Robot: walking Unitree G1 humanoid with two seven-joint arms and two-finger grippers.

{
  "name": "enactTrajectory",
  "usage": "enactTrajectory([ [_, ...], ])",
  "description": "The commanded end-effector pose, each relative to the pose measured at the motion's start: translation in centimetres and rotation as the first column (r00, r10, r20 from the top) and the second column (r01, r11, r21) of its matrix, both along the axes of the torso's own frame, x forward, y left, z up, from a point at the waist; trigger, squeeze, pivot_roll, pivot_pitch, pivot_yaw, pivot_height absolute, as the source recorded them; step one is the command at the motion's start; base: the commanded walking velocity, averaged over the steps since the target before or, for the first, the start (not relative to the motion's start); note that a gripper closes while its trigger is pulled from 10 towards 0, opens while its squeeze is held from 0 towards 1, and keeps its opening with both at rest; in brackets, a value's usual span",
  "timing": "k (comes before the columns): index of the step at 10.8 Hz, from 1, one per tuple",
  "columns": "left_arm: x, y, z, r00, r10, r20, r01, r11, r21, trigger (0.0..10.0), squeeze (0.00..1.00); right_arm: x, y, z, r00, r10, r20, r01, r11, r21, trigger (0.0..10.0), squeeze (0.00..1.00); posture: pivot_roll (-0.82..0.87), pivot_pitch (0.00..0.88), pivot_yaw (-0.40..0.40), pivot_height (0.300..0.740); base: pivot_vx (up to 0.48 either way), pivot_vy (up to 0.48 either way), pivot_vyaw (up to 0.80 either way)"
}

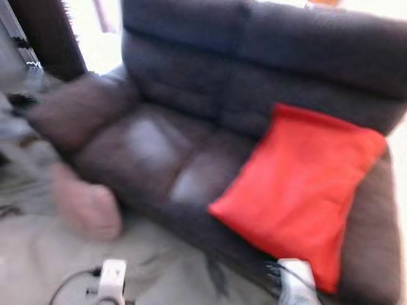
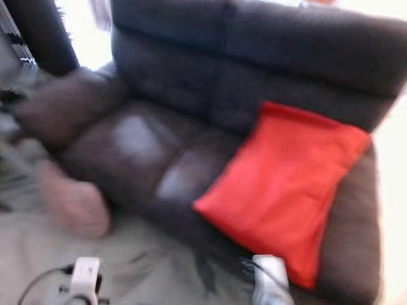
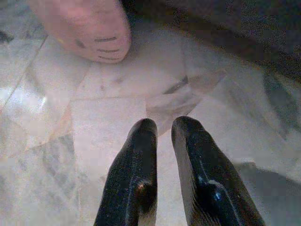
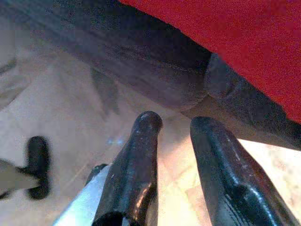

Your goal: Move the pillow to the sofa from floor

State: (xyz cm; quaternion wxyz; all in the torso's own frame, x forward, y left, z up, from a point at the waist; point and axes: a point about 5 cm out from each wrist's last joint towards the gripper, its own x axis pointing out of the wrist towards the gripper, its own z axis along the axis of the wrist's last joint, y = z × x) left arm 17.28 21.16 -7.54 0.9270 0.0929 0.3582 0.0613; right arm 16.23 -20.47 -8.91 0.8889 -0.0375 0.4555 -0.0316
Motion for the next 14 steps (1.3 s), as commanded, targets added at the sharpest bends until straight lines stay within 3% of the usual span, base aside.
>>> enactTrajectory([
  [1, -0.2, 0.5, 0.0, 1.000, 0.000, -0.013, 0.000, 1.000, 0.019, 10.0, 0.00, -0.4, 0.5, -0.3, 1.000, -0.005, -0.014, 0.006, 1.000, 0.029, 10.0, 0.00, 0.04, 0.062, -0.025, 0.740, 0.000, 0.356, 0.00],
  [3, -0.3, 0.5, -0.1, 1.000, 0.001, -0.019, -0.001, 1.000, 0.019, 10.0, 0.00, -0.3, 0.5, -0.2, 1.000, -0.010, -0.014, 0.011, 1.000, 0.029, 10.0, 0.00, 0.04, 0.064, -0.025, 0.740, 0.000, 0.356, 0.00],
  [6, -0.2, 0.5, -0.1, 1.000, 0.000, -0.016, 0.000, 1.000, 0.019, 10.0, 0.00, 0.6, 2.0, -0.1, 1.000, -0.001, -0.013, 0.001, 0.999, 0.042, 10.0, 0.00, 0.04, 0.070, -0.025, 0.740, 0.000, 0.356, 0.00],
  [12, -0.4, 0.6, -0.2, 1.000, 0.005, -0.028, -0.005, 1.000, 0.017, 10.0, 0.00, -0.4, 1.3, -0.4, 1.000, -0.013, -0.015, 0.014, 0.999, 0.040, 10.0, 0.00, 0.04, 0.097, -0.026, 0.740, 0.000, 0.358, -0.09],
  [14, -0.5, 0.6, -0.2, 0.999, 0.005, -0.038, -0.004, 1.000, 0.015, 10.0, 0.00, 0.0, 2.2, -0.4, 1.000, 0.009, -0.019, -0.008, 0.999, 0.031, 10.0, 0.00, 0.04, 0.090, -0.024, 0.740, 0.000, 0.358, -0.37],
])
